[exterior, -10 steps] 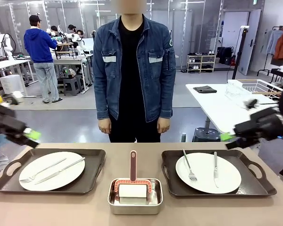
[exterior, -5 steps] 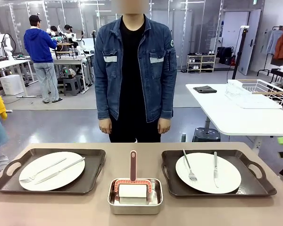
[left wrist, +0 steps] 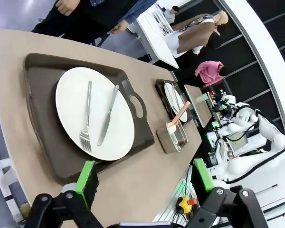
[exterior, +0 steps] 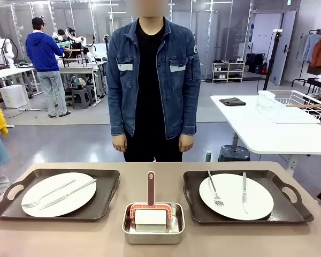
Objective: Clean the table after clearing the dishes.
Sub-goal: When the left (or right) Handle tray is removed, use the left hand (or right hand) to clean the left (or right) side of the table with the Lint Roller.
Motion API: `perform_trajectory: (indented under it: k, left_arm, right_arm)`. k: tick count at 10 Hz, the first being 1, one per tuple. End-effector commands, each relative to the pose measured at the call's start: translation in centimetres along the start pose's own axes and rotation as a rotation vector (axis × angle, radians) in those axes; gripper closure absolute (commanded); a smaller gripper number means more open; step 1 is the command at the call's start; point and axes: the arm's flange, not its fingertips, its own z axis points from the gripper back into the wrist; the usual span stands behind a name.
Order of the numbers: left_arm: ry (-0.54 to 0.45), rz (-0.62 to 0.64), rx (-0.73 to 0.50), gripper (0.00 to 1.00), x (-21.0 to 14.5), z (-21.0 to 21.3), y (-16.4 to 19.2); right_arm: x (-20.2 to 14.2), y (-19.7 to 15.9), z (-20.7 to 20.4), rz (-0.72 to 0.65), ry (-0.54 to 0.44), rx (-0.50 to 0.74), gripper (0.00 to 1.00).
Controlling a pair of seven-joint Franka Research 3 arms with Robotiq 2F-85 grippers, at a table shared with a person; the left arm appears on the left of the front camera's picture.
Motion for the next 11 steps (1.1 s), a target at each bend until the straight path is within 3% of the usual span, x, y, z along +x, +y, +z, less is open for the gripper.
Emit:
perform_trajectory:
  k: [1,11]
  left_arm:
    - [0.016,-0.002,-0.008,0.0,0.08,-0.51,-0.06]
    - [0.016,-0.002,-0.008,0.0,0.08,-0.51,-0.06]
  right_arm:
    - [0.02,0.42,-0.07,0.01,0.011,0.007,0.0]
    - [0.02,0.42,-0.07,0.01,0.011,0.007,0.0]
